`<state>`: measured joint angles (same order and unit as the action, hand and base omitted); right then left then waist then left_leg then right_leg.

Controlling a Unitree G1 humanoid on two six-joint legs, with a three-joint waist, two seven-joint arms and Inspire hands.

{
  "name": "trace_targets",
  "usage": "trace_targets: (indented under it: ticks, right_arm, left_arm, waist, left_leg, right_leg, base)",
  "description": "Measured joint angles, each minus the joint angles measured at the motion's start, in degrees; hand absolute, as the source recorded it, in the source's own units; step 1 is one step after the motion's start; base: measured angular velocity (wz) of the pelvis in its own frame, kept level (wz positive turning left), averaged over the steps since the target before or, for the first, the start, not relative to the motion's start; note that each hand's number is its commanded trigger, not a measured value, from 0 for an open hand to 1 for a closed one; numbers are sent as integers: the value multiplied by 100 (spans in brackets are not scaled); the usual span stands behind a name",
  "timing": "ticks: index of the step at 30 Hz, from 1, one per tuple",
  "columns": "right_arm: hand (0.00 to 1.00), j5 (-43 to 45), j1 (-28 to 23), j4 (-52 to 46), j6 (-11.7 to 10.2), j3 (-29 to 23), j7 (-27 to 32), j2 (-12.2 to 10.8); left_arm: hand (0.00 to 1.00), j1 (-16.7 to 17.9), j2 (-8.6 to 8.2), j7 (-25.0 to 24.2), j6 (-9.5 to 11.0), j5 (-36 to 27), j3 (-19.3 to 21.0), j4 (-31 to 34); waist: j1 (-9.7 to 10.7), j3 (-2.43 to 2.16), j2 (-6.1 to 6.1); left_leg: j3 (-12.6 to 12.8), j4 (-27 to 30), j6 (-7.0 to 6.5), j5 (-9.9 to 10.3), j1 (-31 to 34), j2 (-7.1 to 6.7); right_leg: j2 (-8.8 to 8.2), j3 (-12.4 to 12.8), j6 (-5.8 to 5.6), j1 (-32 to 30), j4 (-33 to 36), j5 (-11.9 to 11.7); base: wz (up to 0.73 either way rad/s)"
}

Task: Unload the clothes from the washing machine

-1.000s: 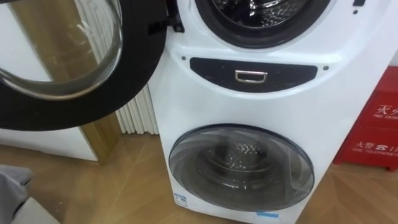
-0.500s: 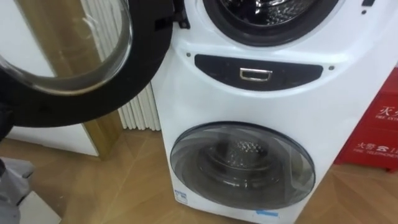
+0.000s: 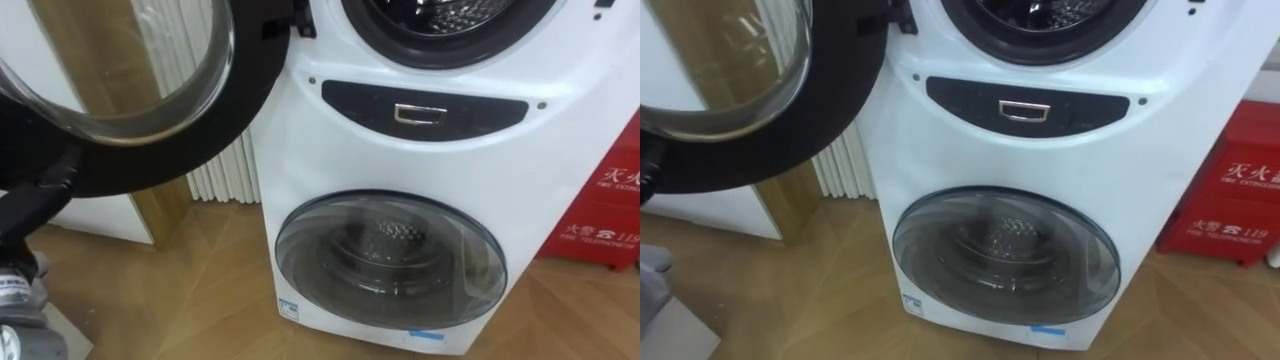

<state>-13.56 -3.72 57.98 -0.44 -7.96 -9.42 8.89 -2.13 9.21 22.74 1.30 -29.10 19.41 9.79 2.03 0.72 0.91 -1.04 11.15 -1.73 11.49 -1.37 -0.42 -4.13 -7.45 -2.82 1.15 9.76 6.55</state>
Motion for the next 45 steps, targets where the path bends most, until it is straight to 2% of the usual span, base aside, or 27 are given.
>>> trace_targets:
  ticks: [5, 7, 10, 14, 20, 23, 26, 29, 32, 34, 37, 40, 45]
  right_arm:
    - [0, -13, -6, -43, 20, -1, 68, 7]
    - [0, -191, -27, -46, 20, 1, 100, 11]
    - [0, -327, -28, -34, 20, 58, 122, 1]
    - [0, -488, -11, -32, 20, 77, 142, -3]
    - [0, -680, -20, 8, 17, 221, 196, -7]
    - [0, -696, -22, 10, 13, 223, 189, -8]
    - [0, -777, -22, 143, -82, 247, 239, -6]
    - [0, -1073, -12, 179, -79, 454, 295, -11]
    - [0, -1092, -11, 180, -80, 441, 302, -15]
    - [0, -1063, 33, 186, -82, 473, 304, -16]
    - [0, -1070, 110, 217, -92, 683, 324, -28]
    - [0, -1117, 106, 275, -99, 684, 375, -34]
    - [0, -1291, 101, 250, -154, 682, 503, -45]
  left_arm:
    - [0, 192, -46, -144, 98, 61, -35, 0]
    - [0, 450, -54, -203, 249, 109, -157, 8]
    - [0, 761, -128, -204, 343, 493, -338, 28]
    - [0, 987, -174, -204, 431, 511, -527, 109]
    - [0, 1303, -168, -317, 579, 500, -762, 110]
    - [0, 1402, -172, -372, 641, 499, -853, 106]
    - [0, 1613, -159, -675, 759, 497, -947, -40]
    - [0, 1727, -101, -981, 668, 348, -1331, -286]
    - [0, 1818, -72, -1359, 318, 389, -1854, -299]
    - [0, 1805, 67, -1853, 148, 560, -2334, -275]
    - [0, 1771, 172, -2398, 30, 739, -2776, -132]
    - [0, 1675, 177, -2743, -13, 737, -2885, 35]
    - [0, 1656, 197, -2890, -28, 981, -2866, 34]
  waist:
    - [4, -7, 10]
    - [26, -27, 32]
    - [31, -42, 67]
    - [30, -44, 62]
    - [34, -42, 20]
    - [36, -45, -39]
    - [29, -38, -82]
    - [-23, -45, -107]
    - [-17, -48, -125]
    - [12, -48, -124]
    - [104, -51, -109]
    - [111, -44, -88]
    - [75, -21, -33]
  left_leg:
    - [18, -10, -25, -12, -11, -26]
    - [24, -44, -45, -30, -53, -39]
    - [15, -58, -62, -37, -122, -64]
    - [14, -55, -84, -54, -122, -91]
    - [20, -53, -92, -59, -106, -122]
    - [30, -48, -84, -65, -85, -121]
    - [52, -50, -87, -70, -87, -120]
    - [97, -53, -86, -69, -44, -118]
    - [120, -50, -86, -70, -21, -112]
    - [189, -57, -81, -67, -2, -90]
    - [297, -108, -55, -42, -87, -31]
    - [409, -190, -27, -24, -196, 28]
    - [472, -227, 13, 0, -279, 98]
  right_leg:
    - [-34, -41, -3, 3, 9, -1]
    - [-54, -61, -25, 41, 2, -14]
    - [-75, -67, -35, 98, 7, -20]
    - [-101, -68, -55, 108, 5, -32]
    - [-128, -71, -67, 113, -3, -39]
    - [-129, -68, -67, 98, -11, -39]
    - [-130, -62, -67, 105, -4, -39]
    - [-131, -58, -66, 86, -5, -40]
    - [-128, -56, -63, 36, -7, -42]
    - [-109, -50, -47, -15, -6, -52]
    - [-51, -57, -37, -19, -11, -59]
    - [4, -56, -35, -13, -15, -59]
    - [73, -59, -34, -6, -27, -59]
  base:
    - [-1]
    - [0]
    - [0]
    - [0]
    - [0]
    - [-1]
    - [-5]
    - [-10]
    - [-6]
    - [-19]
    - [-23]
    - [-23]
    - [-8]
